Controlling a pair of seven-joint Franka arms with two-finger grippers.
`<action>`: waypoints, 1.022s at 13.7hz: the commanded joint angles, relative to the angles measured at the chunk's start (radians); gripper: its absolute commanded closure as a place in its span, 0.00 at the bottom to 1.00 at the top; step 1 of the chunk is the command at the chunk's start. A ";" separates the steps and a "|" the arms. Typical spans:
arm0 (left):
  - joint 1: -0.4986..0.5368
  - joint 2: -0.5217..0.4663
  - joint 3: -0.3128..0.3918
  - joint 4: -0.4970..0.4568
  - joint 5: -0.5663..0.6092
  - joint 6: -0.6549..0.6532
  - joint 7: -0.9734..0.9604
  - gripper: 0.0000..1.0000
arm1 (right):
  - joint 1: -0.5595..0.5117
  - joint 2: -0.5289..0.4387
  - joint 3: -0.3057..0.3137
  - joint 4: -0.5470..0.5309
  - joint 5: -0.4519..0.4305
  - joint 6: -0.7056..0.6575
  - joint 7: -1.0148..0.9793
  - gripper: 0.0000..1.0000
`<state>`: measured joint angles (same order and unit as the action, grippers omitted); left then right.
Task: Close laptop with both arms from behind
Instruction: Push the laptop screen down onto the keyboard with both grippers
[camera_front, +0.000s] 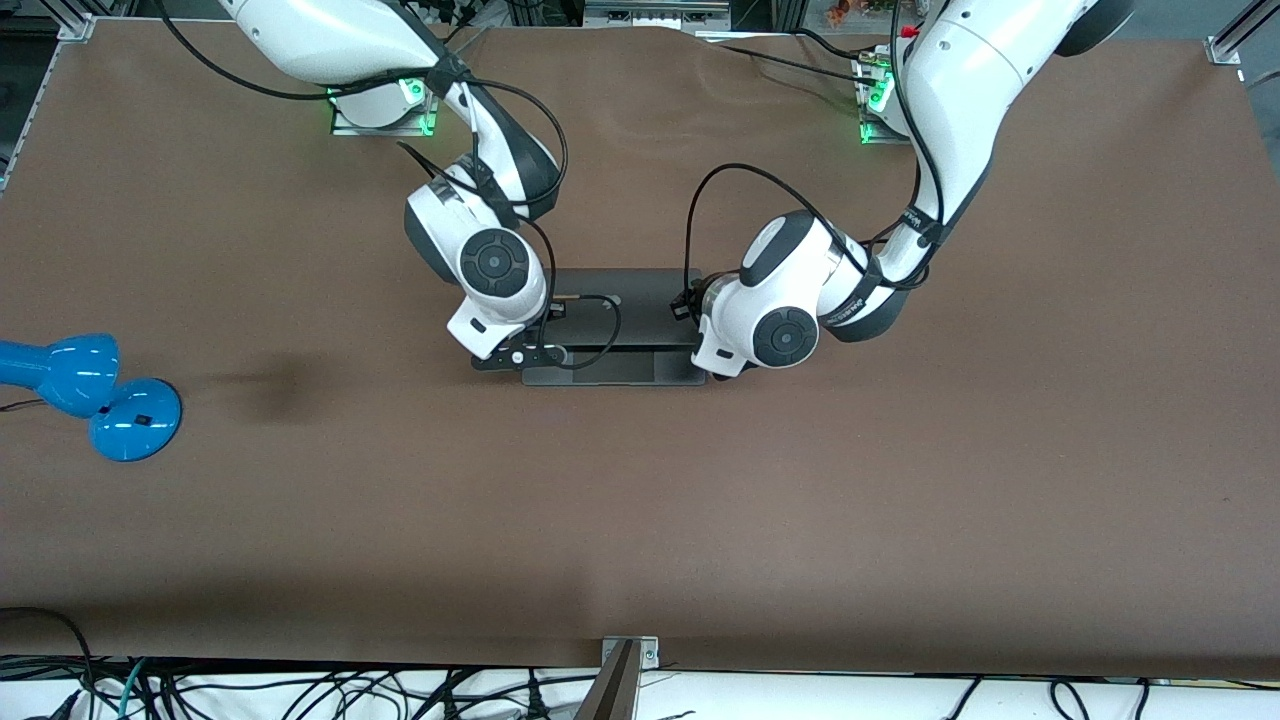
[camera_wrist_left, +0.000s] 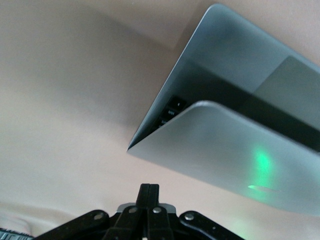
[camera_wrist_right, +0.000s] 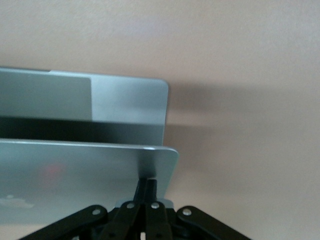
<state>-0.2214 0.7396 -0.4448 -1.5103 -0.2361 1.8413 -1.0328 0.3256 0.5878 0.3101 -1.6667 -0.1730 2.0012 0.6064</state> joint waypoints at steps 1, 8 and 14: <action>-0.019 0.056 0.008 0.065 0.040 0.006 0.007 1.00 | -0.002 0.069 0.003 0.062 -0.045 0.010 -0.005 1.00; -0.055 0.158 0.028 0.088 0.092 0.144 0.007 1.00 | 0.001 0.173 0.003 0.090 -0.089 0.091 -0.010 1.00; -0.065 0.195 0.031 0.110 0.112 0.159 0.007 1.00 | 0.000 0.178 0.003 0.094 -0.094 0.114 -0.014 1.00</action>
<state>-0.2674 0.9039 -0.4261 -1.4384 -0.1545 1.9920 -1.0325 0.3265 0.7482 0.3081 -1.6018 -0.2506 2.1042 0.6056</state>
